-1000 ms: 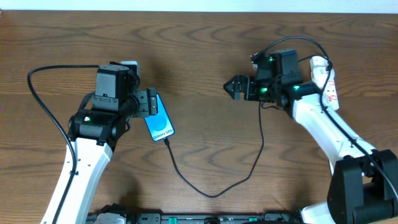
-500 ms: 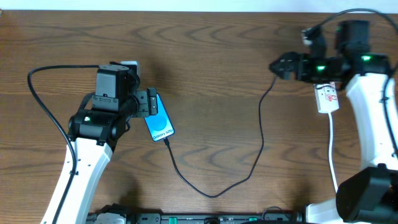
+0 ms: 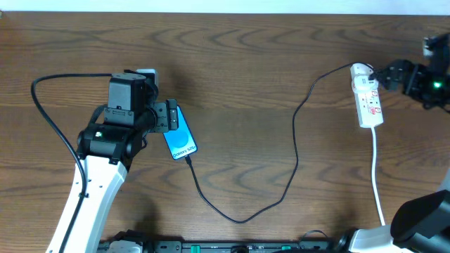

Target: Plug charger to phone and switch on socket

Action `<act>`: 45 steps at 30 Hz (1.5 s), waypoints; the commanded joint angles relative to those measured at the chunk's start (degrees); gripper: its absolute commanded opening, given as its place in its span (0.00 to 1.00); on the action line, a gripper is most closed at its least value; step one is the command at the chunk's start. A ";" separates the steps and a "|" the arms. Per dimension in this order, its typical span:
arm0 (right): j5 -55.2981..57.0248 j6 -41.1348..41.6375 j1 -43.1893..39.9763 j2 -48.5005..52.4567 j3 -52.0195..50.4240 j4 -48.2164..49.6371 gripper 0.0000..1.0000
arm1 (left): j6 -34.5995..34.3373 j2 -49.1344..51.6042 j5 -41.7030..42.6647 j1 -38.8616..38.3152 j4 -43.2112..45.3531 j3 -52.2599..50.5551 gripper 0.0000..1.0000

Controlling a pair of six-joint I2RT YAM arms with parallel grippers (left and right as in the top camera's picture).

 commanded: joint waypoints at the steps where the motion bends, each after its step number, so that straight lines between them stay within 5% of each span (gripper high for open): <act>1: -0.55 -3.17 -3.10 2.05 1.44 -0.07 0.99 | 0.57 0.20 -0.94 -0.07 -0.17 0.00 0.87; 16: -0.52 -10.10 -4.57 25.57 20.70 -8.66 0.99 | 0.57 0.20 -0.94 -0.07 -0.17 0.00 0.87; 45: -0.74 -14.43 2.62 38.93 20.96 -4.37 0.99 | 0.57 0.20 -0.94 -0.07 -0.17 0.00 0.87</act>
